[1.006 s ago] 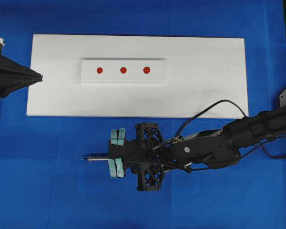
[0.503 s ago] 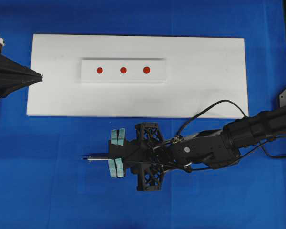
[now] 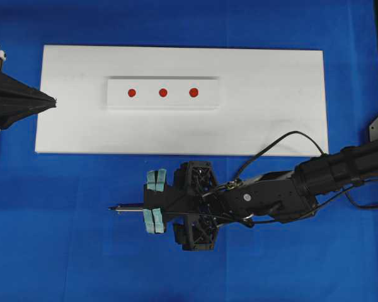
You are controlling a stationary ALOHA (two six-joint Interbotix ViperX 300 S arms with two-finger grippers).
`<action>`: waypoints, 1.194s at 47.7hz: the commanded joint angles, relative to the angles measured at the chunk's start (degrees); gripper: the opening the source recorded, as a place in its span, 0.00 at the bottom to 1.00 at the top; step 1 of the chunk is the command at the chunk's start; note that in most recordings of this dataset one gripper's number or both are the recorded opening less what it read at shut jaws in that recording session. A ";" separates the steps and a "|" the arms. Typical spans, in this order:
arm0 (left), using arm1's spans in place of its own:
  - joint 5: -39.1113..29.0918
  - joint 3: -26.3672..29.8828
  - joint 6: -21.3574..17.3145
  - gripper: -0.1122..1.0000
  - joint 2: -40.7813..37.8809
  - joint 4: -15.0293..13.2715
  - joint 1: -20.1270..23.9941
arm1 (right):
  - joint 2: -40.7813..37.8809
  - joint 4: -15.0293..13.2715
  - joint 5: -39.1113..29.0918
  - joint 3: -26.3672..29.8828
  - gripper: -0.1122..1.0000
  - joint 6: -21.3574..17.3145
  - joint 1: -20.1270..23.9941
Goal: Touch the tip of the soldering iron to the mark.
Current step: 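Lower the soldering iron onto the blue table surface, then open the right gripper to release the iron handle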
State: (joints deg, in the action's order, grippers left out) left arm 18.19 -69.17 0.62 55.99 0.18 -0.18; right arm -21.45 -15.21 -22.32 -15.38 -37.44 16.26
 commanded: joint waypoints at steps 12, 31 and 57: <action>0.35 0.62 0.09 0.12 -0.26 0.09 -0.18 | 8.88 -0.26 -8.00 1.41 0.95 0.09 -0.18; 0.26 0.62 0.09 0.12 -0.26 0.09 -0.18 | 19.78 -0.44 -19.16 2.37 0.95 0.53 0.18; 0.26 0.62 0.09 0.12 -0.26 0.09 -0.18 | 21.01 -0.97 -20.57 2.37 0.95 7.29 -7.73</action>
State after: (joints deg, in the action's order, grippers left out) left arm 18.19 -69.17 0.70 55.99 0.18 -0.26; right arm -2.81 -16.17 -42.89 -14.24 -31.82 11.07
